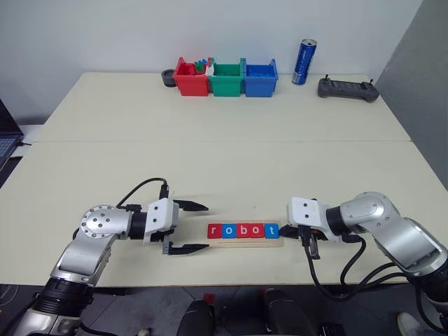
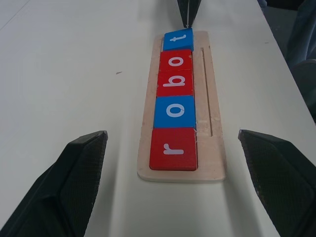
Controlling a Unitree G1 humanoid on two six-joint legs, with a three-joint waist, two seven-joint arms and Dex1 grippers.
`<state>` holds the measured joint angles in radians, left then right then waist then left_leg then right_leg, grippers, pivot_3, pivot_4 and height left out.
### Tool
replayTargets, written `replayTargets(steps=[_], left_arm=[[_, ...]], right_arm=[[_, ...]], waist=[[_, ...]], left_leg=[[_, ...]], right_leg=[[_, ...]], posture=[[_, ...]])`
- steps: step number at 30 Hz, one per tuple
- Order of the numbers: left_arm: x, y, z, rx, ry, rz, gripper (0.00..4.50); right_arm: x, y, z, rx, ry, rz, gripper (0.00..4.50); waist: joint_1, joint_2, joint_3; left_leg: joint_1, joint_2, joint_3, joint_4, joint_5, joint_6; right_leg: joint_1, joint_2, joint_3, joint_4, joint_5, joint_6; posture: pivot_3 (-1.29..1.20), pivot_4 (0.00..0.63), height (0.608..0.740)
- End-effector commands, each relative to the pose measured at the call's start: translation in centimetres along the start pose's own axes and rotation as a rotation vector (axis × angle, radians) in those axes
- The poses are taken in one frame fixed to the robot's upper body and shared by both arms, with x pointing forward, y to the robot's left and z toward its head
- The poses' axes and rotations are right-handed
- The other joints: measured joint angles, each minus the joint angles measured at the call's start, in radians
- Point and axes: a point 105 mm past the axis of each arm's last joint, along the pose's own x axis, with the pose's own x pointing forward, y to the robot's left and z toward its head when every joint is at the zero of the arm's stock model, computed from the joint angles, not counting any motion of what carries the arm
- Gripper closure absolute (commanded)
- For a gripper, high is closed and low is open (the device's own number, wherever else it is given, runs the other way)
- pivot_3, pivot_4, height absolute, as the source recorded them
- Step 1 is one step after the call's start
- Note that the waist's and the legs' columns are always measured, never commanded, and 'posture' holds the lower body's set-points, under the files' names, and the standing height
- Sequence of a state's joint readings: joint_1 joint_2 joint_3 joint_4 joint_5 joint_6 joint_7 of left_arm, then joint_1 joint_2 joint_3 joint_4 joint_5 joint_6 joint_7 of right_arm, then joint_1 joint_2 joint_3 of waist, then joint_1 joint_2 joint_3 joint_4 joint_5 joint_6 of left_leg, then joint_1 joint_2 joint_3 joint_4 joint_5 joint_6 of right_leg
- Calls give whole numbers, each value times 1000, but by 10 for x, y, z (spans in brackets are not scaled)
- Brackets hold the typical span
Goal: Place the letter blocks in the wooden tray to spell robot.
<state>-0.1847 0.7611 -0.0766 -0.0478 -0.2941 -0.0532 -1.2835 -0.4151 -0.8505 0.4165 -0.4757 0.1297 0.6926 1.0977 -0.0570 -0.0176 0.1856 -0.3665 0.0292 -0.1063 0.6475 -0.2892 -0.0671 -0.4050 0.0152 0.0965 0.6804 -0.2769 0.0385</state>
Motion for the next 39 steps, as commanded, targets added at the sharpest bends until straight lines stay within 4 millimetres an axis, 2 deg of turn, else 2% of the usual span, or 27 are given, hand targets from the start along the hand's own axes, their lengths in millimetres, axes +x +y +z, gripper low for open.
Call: replayTargets(steps=[1, 8, 12, 18, 27, 39], left_arm=[[0, 3, 11, 42, -19, 4, 0], [0, 4, 12, 45, -19, 3, 0], [0, 5, 14, 48, -20, 3, 0], [1, 4, 15, 48, -23, 1, 0], [3, 5, 14, 50, -27, -2, 0], [5, 2, 14, 45, -29, 5, 0]], right_arm=[[0, -3, 11, -43, -20, -15, 4451], [5, -9, 17, -56, -47, -40, 4451], [-4, -11, 15, -55, -34, -45, 4451], [-15, -5, 0, -59, 36, -24, 4451], [3, -4, 1, -58, 15, -22, 4451], [7, -5, 3, -61, -19, -44, 4451]], waist=[[0, 0, 0], [0, 0, 0], [0, 0, 0], [0, 0, 0], [0, 0, 0], [0, 0, 0]], left_leg=[[0, 0, 0, 0, 0, 0], [0, 0, 0, 0, 0, 0], [0, 0, 0, 0, 0, 0], [0, 0, 0, 0, 0, 0], [0, 0, 0, 0, 0, 0], [0, 0, 0, 0, 0, 0]], right_leg=[[0, 0, 0, 0, 0, 0], [0, 0, 0, 0, 0, 0], [0, 0, 0, 0, 0, 0], [0, 0, 0, 0, 0, 0], [0, 0, 0, 0, 0, 0], [0, 0, 0, 0, 0, 0]], posture=[[0, 150, 740], [0, 150, 740], [0, 150, 740], [0, 150, 740], [0, 150, 740], [0, 150, 740]])
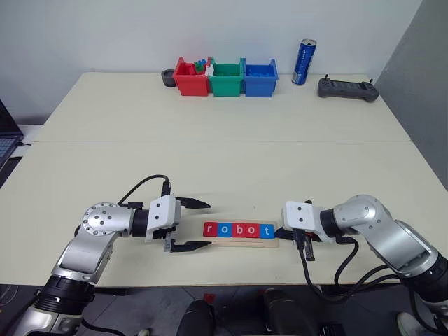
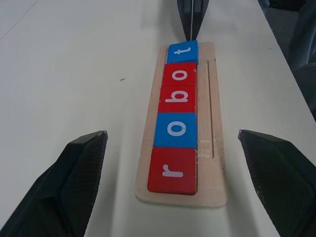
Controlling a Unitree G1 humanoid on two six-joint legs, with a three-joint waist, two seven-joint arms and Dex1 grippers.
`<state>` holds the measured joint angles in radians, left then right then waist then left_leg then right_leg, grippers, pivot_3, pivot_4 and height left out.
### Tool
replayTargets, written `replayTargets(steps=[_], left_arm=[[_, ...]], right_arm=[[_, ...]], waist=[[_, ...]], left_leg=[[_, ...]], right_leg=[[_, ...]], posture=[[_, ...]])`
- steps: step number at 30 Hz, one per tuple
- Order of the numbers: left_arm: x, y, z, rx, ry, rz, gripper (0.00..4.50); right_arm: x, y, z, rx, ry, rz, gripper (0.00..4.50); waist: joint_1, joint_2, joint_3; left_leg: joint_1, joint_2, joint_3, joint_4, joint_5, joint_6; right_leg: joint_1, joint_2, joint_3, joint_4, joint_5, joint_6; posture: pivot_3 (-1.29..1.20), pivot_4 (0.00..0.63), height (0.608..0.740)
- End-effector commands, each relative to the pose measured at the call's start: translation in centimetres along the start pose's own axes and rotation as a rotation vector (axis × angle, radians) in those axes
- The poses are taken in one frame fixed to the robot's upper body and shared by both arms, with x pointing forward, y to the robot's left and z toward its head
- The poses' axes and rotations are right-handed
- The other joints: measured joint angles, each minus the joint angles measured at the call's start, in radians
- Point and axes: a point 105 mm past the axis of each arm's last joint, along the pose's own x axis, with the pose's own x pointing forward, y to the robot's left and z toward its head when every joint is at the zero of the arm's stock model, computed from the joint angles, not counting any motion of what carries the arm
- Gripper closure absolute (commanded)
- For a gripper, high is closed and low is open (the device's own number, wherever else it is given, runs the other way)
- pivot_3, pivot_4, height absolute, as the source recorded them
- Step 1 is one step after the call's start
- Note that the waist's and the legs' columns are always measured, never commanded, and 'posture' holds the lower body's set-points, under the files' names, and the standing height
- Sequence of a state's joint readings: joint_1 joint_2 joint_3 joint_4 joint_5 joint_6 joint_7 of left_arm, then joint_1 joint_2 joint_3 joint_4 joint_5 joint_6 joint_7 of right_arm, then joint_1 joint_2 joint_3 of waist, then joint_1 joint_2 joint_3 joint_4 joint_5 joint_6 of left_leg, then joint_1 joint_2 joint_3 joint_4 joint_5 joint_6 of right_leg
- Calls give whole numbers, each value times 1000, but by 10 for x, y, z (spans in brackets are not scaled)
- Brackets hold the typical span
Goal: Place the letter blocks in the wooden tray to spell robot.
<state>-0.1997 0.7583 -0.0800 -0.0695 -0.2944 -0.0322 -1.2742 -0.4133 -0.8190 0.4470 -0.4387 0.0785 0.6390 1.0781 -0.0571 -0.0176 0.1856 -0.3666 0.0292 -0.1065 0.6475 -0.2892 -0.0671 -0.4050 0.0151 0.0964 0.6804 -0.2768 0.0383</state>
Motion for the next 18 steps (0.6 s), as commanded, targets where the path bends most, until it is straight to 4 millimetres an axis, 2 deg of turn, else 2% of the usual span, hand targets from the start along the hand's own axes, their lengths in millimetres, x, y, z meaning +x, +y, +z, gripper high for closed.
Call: replayTargets(steps=[1, 5, 8, 12, 18], left_arm=[[2, 0, 9, 32, -23, 3, 0], [2, -1, 10, 31, -22, 5, 0], [2, -1, 10, 30, -22, 3, 0], [2, -2, 9, 29, -23, 3, 0], [0, -1, 6, 28, -20, 2, 0]], right_arm=[[-2, -4, 5, -30, -21, -32, 4451], [-14, -1, 4, -33, -6, -9, 4451], [-17, 10, 14, -29, -34, 52, 4451], [-9, 17, 23, -18, -71, 81, 4451], [4, 7, 21, -7, -73, 13, 4451]], waist=[[0, 0, 0], [0, 0, 0], [0, 0, 0], [-1, 0, 0], [0, 0, 0]], left_leg=[[0, 0, 0, 0, 0, 0], [0, 0, 0, 0, 0, 0], [0, 0, 0, 0, 0, 0], [0, 0, 0, 0, 0, 0], [0, 0, 0, 0, 0, 0]], right_leg=[[0, 0, 0, 0, 0, 0], [0, 0, 0, 0, 0, 0], [0, 0, 0, 0, 0, 0], [0, 0, 0, 0, 0, 0], [0, 0, 0, 0, 0, 0]], posture=[[0, 150, 740], [0, 150, 740], [0, 150, 740], [0, 150, 740], [0, 150, 740]])
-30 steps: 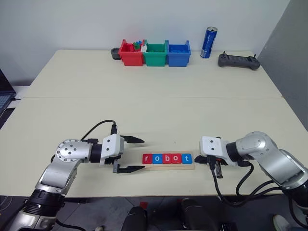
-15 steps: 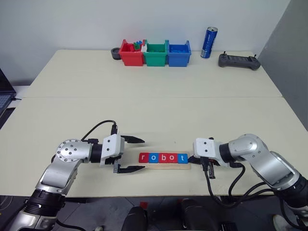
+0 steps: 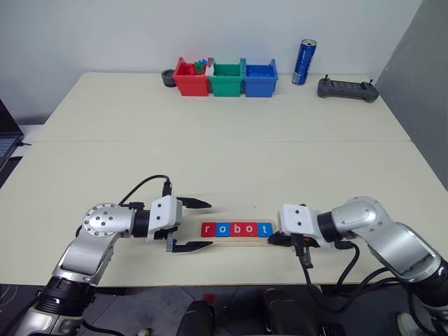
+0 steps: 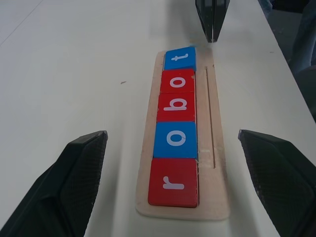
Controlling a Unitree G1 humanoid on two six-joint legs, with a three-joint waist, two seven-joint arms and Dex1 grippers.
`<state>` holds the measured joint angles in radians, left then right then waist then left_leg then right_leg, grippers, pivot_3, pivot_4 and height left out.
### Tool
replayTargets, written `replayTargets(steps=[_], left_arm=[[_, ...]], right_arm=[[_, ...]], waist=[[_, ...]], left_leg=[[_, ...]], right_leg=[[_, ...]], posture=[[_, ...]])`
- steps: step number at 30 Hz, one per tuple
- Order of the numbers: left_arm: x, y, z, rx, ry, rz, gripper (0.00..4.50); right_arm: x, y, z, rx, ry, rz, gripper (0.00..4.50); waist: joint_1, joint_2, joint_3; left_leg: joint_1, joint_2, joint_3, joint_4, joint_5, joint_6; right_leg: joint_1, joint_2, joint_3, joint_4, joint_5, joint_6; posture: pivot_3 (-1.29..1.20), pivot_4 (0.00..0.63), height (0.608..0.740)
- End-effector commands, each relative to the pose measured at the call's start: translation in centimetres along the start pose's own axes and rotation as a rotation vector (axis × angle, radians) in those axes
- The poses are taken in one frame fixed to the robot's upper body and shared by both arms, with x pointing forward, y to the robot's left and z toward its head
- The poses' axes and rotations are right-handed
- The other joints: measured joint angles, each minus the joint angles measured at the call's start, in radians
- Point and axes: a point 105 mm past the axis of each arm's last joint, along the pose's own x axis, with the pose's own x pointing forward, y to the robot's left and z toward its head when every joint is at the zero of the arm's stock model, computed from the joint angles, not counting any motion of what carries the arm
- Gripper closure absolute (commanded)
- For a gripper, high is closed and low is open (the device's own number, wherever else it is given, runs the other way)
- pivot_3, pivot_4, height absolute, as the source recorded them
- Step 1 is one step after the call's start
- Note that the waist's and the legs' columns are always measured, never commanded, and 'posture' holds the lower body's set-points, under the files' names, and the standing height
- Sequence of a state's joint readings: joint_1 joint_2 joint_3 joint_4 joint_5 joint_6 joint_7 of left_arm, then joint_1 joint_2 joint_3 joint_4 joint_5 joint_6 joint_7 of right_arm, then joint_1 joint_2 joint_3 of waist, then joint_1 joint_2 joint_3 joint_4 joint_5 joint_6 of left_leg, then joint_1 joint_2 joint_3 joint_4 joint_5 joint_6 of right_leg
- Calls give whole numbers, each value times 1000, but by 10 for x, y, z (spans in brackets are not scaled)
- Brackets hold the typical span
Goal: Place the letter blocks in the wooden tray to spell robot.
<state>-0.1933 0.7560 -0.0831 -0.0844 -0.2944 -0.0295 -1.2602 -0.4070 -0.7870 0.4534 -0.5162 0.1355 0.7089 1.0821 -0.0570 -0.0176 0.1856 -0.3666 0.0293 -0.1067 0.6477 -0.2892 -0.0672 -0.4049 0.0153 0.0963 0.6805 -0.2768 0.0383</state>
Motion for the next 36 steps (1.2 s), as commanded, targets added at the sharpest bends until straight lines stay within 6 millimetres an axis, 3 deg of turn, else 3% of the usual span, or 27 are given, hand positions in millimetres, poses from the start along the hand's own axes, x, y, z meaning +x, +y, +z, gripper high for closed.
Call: replayTargets(steps=[1, 11, 17, 25, 30, 36], left_arm=[[-2, 0, 3, 24, -13, -4, 0], [-4, -1, 1, 28, -12, -5, 0], [-11, 0, 4, 8, -13, 12, 0], [-22, 14, 2, 21, 68, 139, 0], [-27, 12, 9, 38, 104, 153, 0], [-29, 5, 31, -5, 46, 128, 0]], right_arm=[[0, -10, 3, -23, -7, -62, 4451], [6, -13, 4, -39, -31, -94, 4451], [-17, -9, 26, -41, -143, -58, 4451], [-49, -12, 26, -84, -148, -53, 1826], [-71, -25, 44, -81, -239, -116, 77], [-80, -24, 40, -87, -220, -116, 7]], waist=[[0, 0, 0], [0, 0, 0], [0, 0, 0], [1, 0, 0], [-2, 0, 0], [1, 0, 0]], left_leg=[[0, 0, 0, 0, 0, 0], [0, 0, 0, 0, 0, 0], [0, 0, 0, 0, 0, 0], [0, 0, 0, 0, 0, 0], [0, 0, 0, -1, 0, 0], [0, 0, 0, 0, 0, 0]], right_leg=[[0, 0, 0, 0, 0, 0], [0, 0, 0, 0, 0, 0], [0, 0, 0, 0, 0, 0], [0, 0, 0, 0, 0, 0], [0, 0, 0, 0, 0, 0], [0, -1, 0, 0, 0, 0]], posture=[[0, 150, 740], [0, 150, 740], [0, 150, 740], [0, 150, 740], [0, 150, 740], [0, 150, 740]])
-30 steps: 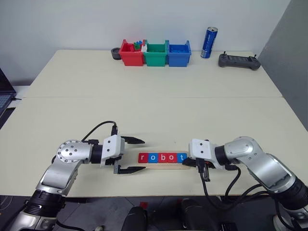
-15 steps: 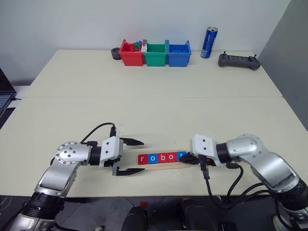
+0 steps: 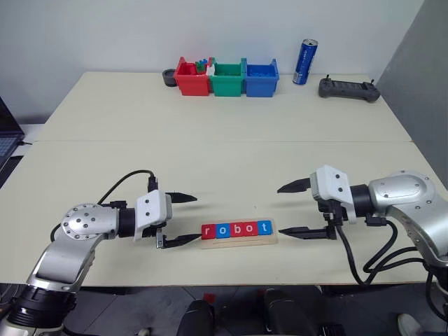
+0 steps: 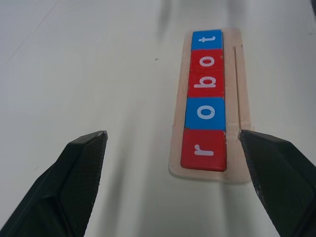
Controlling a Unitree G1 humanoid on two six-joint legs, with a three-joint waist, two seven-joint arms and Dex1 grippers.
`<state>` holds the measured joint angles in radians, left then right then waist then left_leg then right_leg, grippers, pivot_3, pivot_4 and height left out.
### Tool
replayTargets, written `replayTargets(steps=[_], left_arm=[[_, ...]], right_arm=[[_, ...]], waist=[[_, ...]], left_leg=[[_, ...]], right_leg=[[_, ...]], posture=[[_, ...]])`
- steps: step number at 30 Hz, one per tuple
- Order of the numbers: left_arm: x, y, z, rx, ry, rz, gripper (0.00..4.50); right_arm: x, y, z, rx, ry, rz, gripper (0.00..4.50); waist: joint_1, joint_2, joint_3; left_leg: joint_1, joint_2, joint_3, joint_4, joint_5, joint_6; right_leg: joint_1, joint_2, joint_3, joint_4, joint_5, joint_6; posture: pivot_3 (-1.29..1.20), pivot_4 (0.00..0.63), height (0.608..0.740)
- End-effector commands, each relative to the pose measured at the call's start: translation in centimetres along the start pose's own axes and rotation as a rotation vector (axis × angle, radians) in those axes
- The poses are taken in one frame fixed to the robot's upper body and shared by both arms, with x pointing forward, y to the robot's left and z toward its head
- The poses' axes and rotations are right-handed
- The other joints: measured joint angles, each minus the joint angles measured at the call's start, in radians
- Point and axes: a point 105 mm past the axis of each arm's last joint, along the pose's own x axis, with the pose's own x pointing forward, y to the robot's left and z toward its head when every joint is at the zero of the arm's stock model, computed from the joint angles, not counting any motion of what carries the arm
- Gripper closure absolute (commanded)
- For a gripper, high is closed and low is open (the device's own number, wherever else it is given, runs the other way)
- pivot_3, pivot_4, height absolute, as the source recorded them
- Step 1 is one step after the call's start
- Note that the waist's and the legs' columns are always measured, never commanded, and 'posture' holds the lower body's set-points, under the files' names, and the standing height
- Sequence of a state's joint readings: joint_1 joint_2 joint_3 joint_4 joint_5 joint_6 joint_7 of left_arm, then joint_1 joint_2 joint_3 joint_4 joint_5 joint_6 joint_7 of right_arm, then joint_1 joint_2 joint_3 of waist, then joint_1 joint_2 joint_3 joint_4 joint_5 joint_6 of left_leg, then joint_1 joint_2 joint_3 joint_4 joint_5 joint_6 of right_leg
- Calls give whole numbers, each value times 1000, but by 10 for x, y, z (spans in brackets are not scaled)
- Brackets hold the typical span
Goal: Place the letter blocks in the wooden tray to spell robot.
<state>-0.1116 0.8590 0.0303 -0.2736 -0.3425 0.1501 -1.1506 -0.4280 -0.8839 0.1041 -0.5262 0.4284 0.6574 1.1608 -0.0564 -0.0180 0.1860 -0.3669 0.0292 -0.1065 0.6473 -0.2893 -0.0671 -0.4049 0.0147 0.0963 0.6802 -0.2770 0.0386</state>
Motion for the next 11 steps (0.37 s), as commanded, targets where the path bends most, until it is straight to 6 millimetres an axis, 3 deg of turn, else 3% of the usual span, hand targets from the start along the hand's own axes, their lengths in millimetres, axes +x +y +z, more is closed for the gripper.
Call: replayTargets(steps=[1, 11], left_arm=[[-5, -2, 17, 10, -44, -1, 0], [-6, -2, 31, -36, -115, -7, 0]], right_arm=[[-7, -2, 6, -61, -2, -16, 7], [-11, -4, 0, -69, 2, -13, 7]], waist=[[0, 0, 0], [1, 0, 0]], left_leg=[[0, 0, 0, 0, 0, 0], [0, 0, 0, 0, 0, 0]], right_leg=[[0, 0, 0, 0, 0, 0], [0, 0, 0, 0, 0, 0]], posture=[[0, 150, 740], [0, 150, 740]])
